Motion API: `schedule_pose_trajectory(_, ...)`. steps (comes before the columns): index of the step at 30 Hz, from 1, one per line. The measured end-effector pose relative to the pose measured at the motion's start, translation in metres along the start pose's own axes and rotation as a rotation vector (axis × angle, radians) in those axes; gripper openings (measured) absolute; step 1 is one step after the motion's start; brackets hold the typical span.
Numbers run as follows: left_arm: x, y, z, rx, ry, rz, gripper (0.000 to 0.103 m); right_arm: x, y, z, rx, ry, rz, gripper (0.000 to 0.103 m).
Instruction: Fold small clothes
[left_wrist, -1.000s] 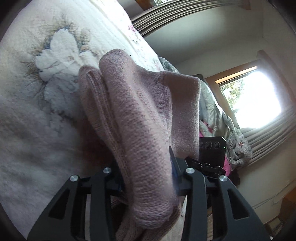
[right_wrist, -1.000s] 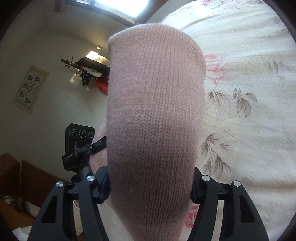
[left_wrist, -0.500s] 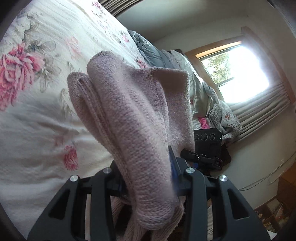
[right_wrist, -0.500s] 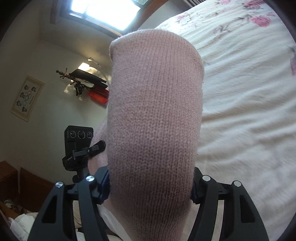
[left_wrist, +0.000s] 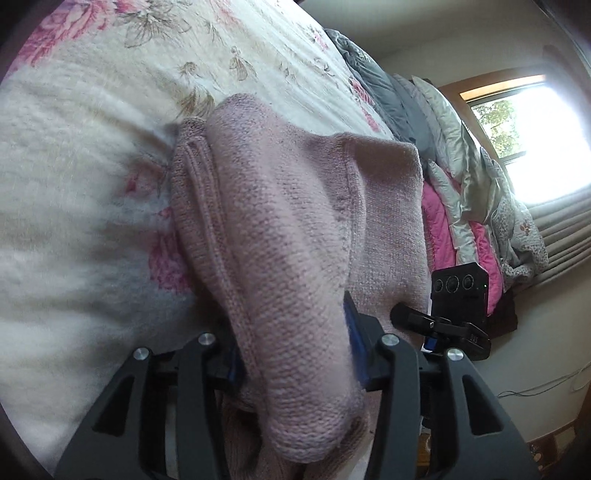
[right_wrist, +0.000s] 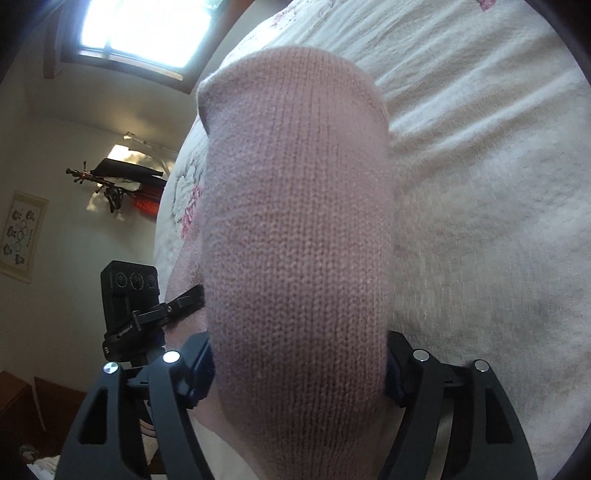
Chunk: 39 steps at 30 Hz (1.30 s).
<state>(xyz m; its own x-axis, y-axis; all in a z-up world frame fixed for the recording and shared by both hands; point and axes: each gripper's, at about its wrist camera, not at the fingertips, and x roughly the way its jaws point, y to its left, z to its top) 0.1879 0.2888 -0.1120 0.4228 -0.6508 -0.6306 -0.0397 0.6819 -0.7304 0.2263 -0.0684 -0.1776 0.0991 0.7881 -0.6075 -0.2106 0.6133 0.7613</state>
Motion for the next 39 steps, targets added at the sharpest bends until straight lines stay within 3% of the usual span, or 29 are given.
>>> schedule_pose_trajectory(4, -0.023, -0.008, -0.015, 0.019, -0.043, 0.050, 0.048, -0.007, 0.020, -0.011, -0.038, 0.013, -0.052, 0.088)
schedule_pose_trajectory(10, -0.058, -0.023, -0.065, 0.075, -0.119, 0.115, 0.054, -0.028, 0.023, -0.058, -0.058, 0.019, -0.054, 0.089)
schedule_pose_trajectory(12, -0.061, -0.036, -0.081, 0.126, -0.131, 0.179, 0.055, -0.034, 0.023, -0.074, -0.054, 0.009, -0.054, 0.088)
schedule_pose_trajectory(16, -0.054, -0.054, -0.103, 0.228, -0.126, 0.310, 0.056, -0.030, 0.030, -0.089, -0.023, -0.016, -0.062, 0.070)
schedule_pose_trajectory(18, -0.050, -0.050, -0.107, 0.217, -0.105, 0.335, 0.055, -0.031, 0.026, -0.097, -0.012, -0.016, -0.072, 0.066)
schedule_pose_trajectory(19, -0.047, -0.045, -0.109, 0.206, -0.090, 0.348, 0.054, -0.032, 0.023, -0.102, -0.014, -0.012, -0.086, 0.056)
schedule_pose_trajectory(22, -0.043, -0.031, -0.116, 0.186, -0.079, 0.370, 0.054, -0.037, 0.025, -0.111, -0.029, -0.029, -0.145, 0.041)
schedule_pose_trajectory(27, -0.041, -0.030, -0.119, 0.212, -0.082, 0.397, 0.055, -0.025, 0.033, -0.112, -0.034, -0.035, -0.224, 0.040)
schedule_pose_trajectory(29, -0.046, -0.030, -0.120, 0.185, -0.082, 0.380, 0.053, -0.026, 0.038, -0.113, -0.037, -0.047, -0.235, 0.043)
schedule_pose_trajectory(32, -0.059, -0.032, -0.128, 0.155, -0.092, 0.376, 0.054, -0.036, 0.054, -0.120, -0.091, -0.085, -0.328, 0.056)
schedule_pose_trajectory(34, -0.068, -0.037, -0.135, 0.150, -0.101, 0.385, 0.059, -0.044, 0.072, -0.129, -0.144, -0.118, -0.412, 0.082)
schedule_pose_trajectory(35, -0.073, -0.039, -0.139, 0.146, -0.108, 0.389, 0.064, -0.047, 0.078, -0.133, -0.165, -0.135, -0.456, 0.088)
schedule_pose_trajectory(39, -0.087, -0.054, -0.153, 0.165, -0.126, 0.444, 0.072, -0.052, 0.105, -0.148, -0.201, -0.188, -0.564, 0.098)
